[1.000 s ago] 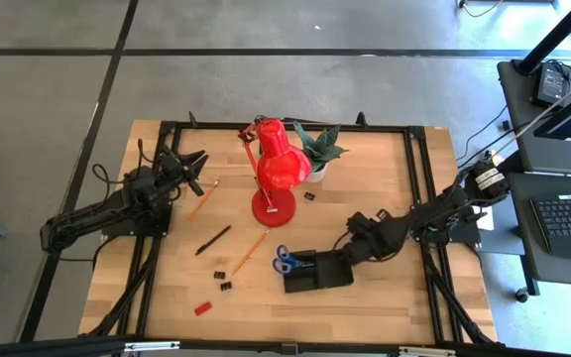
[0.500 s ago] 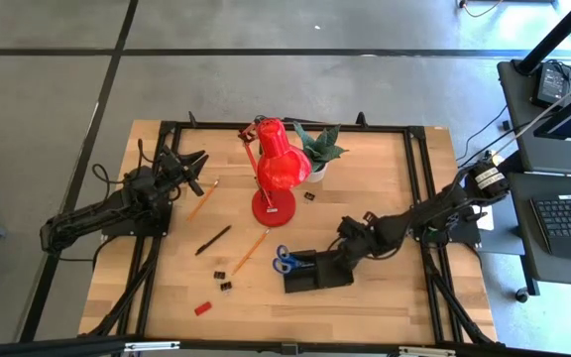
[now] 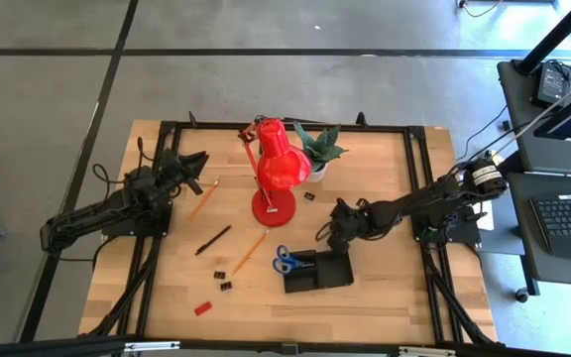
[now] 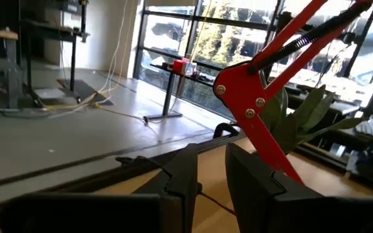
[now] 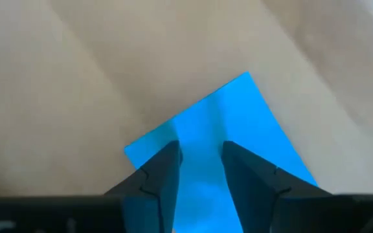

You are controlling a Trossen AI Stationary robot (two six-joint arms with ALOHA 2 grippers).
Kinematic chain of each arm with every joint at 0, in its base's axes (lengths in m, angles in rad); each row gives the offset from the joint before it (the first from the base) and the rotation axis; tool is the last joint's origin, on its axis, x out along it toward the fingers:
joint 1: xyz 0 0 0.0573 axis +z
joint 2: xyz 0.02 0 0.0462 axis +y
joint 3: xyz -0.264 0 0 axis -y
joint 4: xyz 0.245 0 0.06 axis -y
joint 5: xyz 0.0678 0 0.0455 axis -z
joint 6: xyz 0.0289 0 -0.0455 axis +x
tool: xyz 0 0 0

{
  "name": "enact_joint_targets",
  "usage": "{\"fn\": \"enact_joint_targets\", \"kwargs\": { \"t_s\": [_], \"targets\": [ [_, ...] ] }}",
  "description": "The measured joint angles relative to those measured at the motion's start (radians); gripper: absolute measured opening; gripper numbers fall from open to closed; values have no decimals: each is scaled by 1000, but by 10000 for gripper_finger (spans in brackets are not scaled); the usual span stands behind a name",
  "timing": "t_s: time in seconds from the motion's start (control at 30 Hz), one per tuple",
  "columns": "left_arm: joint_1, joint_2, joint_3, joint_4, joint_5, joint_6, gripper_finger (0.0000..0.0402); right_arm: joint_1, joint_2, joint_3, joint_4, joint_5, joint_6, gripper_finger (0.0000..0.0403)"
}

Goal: Pick and place office supplies into organizer
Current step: Move the blue sticky notes to the center of the table

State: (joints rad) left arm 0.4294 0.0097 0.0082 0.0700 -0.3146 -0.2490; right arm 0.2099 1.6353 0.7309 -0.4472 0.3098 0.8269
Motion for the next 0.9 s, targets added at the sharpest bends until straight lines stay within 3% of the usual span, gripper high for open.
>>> {"fn": "enact_joint_targets", "kwargs": {
  "t_s": [0.1, 0.4, 0.7, 0.9],
  "targets": [
    [0, 0, 0, 0, 64, 15, 74, -28, 0, -1, 30, 0, -51, 127],
    [-66, 0, 0, 67, 452, 79, 74, -89, 0, 0, 78, -60, -132, 126],
    [-188, 4, 0, 123, 467, 109, 75, -130, -7, 0, 134, -67, -211, 126],
    [-284, 77, 2, 220, 456, 172, 75, -137, -50, -4, 133, -68, -234, 126]
  ]
}}
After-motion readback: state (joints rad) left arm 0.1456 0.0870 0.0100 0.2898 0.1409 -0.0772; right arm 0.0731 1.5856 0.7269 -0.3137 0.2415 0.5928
